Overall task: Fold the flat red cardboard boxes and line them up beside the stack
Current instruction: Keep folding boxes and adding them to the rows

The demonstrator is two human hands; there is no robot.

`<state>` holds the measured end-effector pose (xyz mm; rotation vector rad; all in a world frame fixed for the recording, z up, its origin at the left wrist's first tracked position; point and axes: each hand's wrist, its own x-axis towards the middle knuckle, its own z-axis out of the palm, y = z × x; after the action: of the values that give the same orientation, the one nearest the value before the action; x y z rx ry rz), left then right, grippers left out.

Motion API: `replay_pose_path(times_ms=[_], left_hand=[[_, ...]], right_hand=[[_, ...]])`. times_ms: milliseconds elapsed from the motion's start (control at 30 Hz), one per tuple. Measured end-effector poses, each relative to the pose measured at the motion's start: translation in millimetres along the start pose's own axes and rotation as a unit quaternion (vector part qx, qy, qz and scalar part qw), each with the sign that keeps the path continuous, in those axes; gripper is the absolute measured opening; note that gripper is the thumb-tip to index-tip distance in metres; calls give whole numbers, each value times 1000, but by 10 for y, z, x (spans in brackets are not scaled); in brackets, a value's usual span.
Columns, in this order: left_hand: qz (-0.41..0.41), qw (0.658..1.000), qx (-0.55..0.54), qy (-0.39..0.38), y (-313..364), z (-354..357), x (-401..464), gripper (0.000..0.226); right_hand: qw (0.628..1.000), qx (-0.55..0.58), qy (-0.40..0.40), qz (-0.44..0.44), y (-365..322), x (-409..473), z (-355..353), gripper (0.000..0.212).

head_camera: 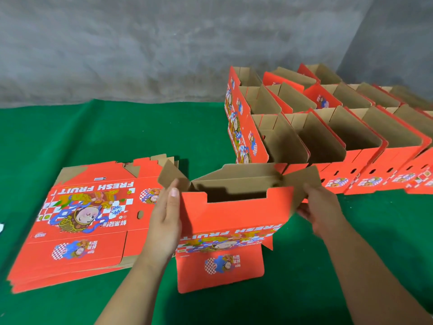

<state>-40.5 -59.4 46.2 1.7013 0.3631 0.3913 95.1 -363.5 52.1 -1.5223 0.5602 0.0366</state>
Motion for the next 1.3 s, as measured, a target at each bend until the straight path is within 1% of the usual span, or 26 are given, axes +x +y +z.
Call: replay_pose_path(times_ms=[67,133,200,233,300,367,400,500,567,600,667,700,733,767,800,833,867,900,967,1000,1033,1100,1133,1200,1233,1300], left_hand=[[15,999,-14,34,-1,-2,-9,41],[55,997,-16,57,47,-3,-21,48],[101,992,-16,68,92,-14,-12,65],[123,990,-11,70,95,-10,-8,72],[168,982,47,78,62,17,-7,81],[177,975,119,68,3,84,-20,91],[168,974,141,56,-27,114,-25,95],[171,966,187,50,-98,123,39,101],[206,952,219,53,-106,87,95,112],[223,946,231,52,-106,77,110,119],[222,949,219,53,-96,81,104,129],[216,952,210,52,-98,80,94,128],[219,952,209,47,-113,77,86,125],[225,951,210,40,-139,70,79,121],[228,951,209,33,-177,55,74,117],[228,951,209,25,-221,37,70,113],[228,950,211,16,-270,22,65,109],[227,950,213,5,-314,11,51,105],[232,948,216,-15,-370,-25,10,95],[240,946,217,-23,-379,-41,-1,89],[248,944,217,-31,-374,-55,4,85],[258,940,215,-54,-321,-75,28,76],[266,936,219,-70,-302,-81,36,66],[291,914,256,-118,-295,-92,47,39],[285,905,278,-147,-300,-85,48,34],[245,910,288,-169,-317,-55,49,35]], right_hand=[[998,25,7,-63,-82,-137,-56,17],[986,65,11,-150,-145,-316,-103,17],[970,78,-11,-232,-165,-482,-125,18],[963,54,-21,-264,-150,-544,-123,23],[950,-62,-18,-305,-54,-584,-102,39],[933,-182,-31,-308,135,-547,-78,60],[929,-211,-49,-299,243,-525,-65,66],[912,-279,-42,-297,386,-480,-13,68],[893,-321,-29,-315,365,-480,51,78],[874,-354,-14,-332,353,-488,86,86],[819,-408,47,-402,321,-528,135,97],[785,-408,77,-460,297,-572,159,94],[750,-391,87,-527,287,-619,184,83],[713,-375,61,-589,282,-677,217,67],[671,-373,1,-641,286,-732,250,50],[627,-393,-55,-670,304,-775,285,35],[600,-426,-94,-670,331,-800,322,28],[600,-467,-118,-639,362,-806,363,35],[665,-529,-136,-510,383,-795,421,63],[692,-537,-141,-460,371,-776,448,70],[696,-552,-144,-437,370,-754,474,71],[670,-592,-137,-426,398,-734,516,66],[664,-603,-135,-421,403,-740,526,64],[668,-605,-134,-411,370,-775,514,61],[672,-589,-142,-426,324,-808,496,58],[682,-495,-149,-518,233,-880,429,48]])
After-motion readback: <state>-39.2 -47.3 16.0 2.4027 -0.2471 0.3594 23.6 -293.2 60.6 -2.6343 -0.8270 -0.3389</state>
